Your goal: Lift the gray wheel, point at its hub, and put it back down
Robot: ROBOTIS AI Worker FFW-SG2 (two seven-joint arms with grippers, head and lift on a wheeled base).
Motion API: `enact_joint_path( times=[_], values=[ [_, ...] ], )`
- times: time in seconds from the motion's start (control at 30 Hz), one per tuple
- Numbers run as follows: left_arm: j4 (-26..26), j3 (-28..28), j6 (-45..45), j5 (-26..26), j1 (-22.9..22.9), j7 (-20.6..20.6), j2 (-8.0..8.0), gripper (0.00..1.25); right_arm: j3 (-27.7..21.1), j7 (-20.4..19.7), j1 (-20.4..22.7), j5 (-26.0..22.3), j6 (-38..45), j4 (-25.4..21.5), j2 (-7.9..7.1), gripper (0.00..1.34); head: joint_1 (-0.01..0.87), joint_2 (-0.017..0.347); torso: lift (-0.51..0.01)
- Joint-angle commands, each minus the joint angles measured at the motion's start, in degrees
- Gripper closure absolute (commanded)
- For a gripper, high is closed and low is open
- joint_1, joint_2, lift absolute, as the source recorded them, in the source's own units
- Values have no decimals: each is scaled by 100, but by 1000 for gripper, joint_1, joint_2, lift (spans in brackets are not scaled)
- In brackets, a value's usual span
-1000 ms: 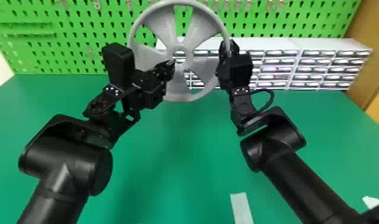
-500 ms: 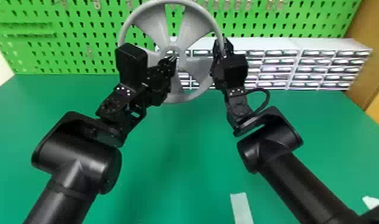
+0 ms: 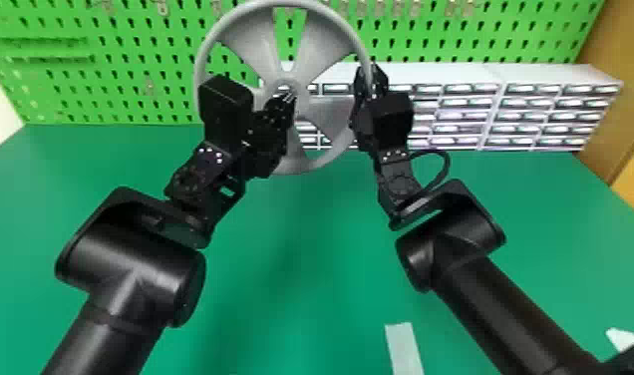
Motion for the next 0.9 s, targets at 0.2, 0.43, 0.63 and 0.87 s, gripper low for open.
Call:
enact_joint_path(
  times=[0.2,0.43,0.63,0.87],
  values=[
    [0,40,-9,-25,12,-4,0,1222,25,0,0,-12,0,-9,-2,1248,692,48,-88],
    [0,49,-9,-25,21,-4,0,1220,25,0,0,-21,26,-9,-2,1246,692,48,-88],
    [0,58,-9,-25,21,-4,0,1220,16,0,0,-30,26,-9,7,1246,692,48,-88],
    [0,58,-9,-33,12,-4,0,1222,25,0,9,-21,26,-9,7,1246,692,48,-88]
  ],
)
